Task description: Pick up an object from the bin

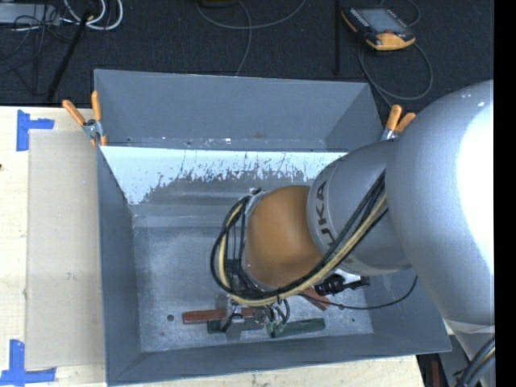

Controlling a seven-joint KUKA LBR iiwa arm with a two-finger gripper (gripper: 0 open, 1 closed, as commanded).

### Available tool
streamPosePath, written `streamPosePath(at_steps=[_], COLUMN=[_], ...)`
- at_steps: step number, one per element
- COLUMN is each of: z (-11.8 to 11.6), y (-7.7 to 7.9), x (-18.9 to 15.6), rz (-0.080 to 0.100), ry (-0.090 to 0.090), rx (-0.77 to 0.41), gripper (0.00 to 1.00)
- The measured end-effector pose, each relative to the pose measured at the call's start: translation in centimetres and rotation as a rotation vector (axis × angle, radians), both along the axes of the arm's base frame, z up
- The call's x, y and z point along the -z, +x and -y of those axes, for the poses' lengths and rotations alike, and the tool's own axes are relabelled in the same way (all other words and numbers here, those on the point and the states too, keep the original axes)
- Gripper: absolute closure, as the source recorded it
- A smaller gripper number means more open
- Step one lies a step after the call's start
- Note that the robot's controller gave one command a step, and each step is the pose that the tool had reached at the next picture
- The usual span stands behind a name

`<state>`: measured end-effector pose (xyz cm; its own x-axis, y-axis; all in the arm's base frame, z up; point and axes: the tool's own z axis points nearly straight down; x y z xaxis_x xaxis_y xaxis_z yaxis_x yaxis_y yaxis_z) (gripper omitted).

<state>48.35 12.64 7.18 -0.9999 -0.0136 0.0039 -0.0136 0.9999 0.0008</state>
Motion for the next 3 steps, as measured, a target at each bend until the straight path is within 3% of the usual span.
streamPosePath(at_steps=[1,2,3], z=[0.06,0.04,0.08], y=[0.06,-0.02,0.06], x=[0.17,0.01,0.18], rz=[0.004,-0.001,0.004], ry=[0.0,0.0,0.0], rx=[0.003,0.003,0.005], gripper=[0.0,1.0,0.0])
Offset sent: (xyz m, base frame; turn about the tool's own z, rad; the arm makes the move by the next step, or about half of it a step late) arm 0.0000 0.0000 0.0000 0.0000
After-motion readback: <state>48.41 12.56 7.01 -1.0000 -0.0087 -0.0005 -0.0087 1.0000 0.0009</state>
